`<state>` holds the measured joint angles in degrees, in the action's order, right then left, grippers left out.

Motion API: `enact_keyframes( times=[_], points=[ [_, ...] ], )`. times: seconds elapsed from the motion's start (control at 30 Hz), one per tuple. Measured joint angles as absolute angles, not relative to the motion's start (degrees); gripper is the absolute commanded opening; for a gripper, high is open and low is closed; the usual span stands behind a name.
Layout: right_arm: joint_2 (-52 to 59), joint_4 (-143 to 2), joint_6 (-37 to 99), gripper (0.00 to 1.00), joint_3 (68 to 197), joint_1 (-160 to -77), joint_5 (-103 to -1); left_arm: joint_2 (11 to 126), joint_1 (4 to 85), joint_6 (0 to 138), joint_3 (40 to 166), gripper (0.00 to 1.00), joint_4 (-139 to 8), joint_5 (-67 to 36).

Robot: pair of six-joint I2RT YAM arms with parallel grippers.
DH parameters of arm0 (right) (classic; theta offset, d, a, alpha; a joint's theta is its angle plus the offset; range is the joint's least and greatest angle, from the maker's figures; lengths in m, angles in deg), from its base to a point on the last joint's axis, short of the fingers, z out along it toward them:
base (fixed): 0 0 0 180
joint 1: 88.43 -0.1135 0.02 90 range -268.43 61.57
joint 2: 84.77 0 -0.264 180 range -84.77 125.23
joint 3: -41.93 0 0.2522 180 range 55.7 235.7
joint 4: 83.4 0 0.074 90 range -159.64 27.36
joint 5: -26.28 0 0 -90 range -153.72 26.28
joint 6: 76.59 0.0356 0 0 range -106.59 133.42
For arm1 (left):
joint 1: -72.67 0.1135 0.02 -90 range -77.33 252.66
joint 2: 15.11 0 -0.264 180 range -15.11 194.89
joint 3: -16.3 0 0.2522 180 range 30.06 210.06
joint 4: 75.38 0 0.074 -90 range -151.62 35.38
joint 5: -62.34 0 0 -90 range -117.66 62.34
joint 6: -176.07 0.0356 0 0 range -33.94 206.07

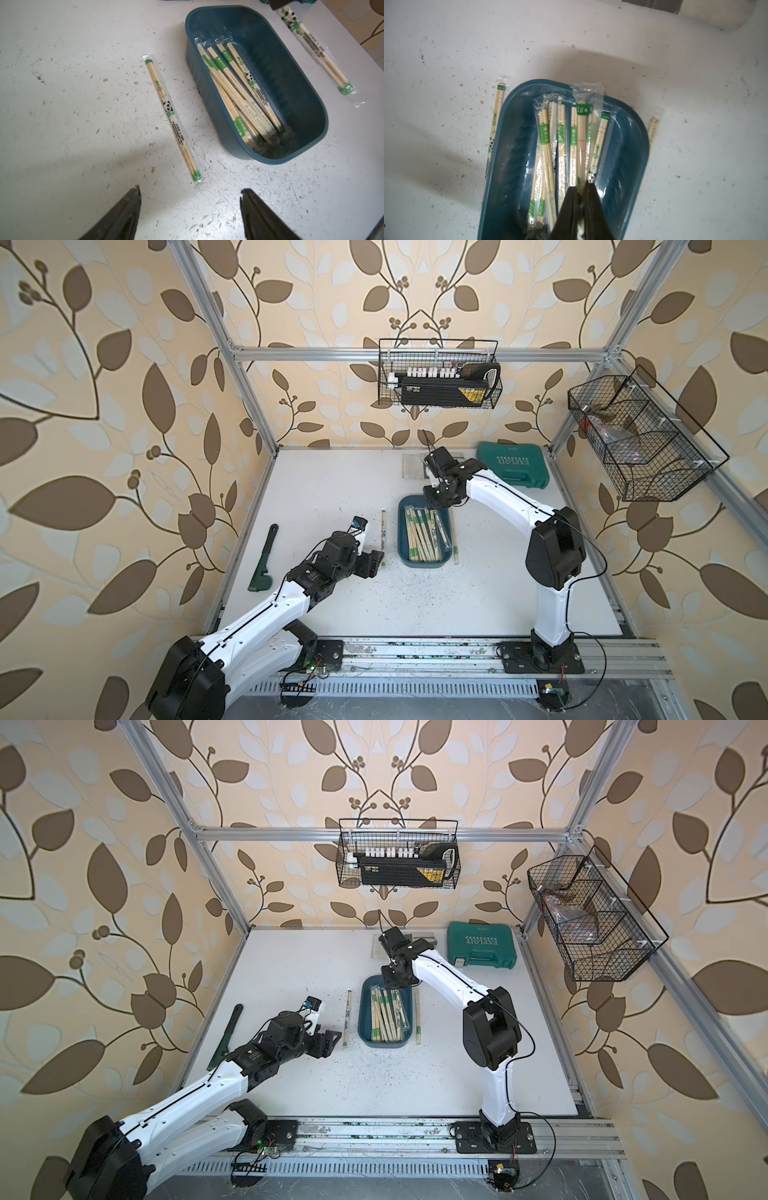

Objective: Take the paired disposable chopsticks out of the storage box
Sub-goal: Pick up the paired disposable chopsticks from the storage box, then place the paired disposable chopsticks at the center of the board.

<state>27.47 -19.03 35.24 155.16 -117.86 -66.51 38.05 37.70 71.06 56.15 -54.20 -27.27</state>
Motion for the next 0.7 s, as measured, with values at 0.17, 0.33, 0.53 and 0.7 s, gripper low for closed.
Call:
enact_keyframes(
  times=[0.17,0.33,0.53,0.7],
  points=[
    [20.17,-19.95,35.17,0.09,148.38,-111.67,-66.96,38.14,37.70,71.08,56.12,0.80,-54.28,-27.25],
    [16.87,-24.19,35.06,0.09,138.22,-107.85,-67.12,38.12,37.70,71.17,55.97,0.81,-54.57,-27.23],
    [18.80,-28.85,35.04,0.09,130.48,-106.34,-66.53,38.10,37.70,71.24,55.56,0.81,-54.96,-27.21],
    [22.38,-33.72,35.35,0.09,129.74,-106.43,-65.85,38.12,37.70,71.24,55.42,0.81,-55.29,-27.21]
  ],
)
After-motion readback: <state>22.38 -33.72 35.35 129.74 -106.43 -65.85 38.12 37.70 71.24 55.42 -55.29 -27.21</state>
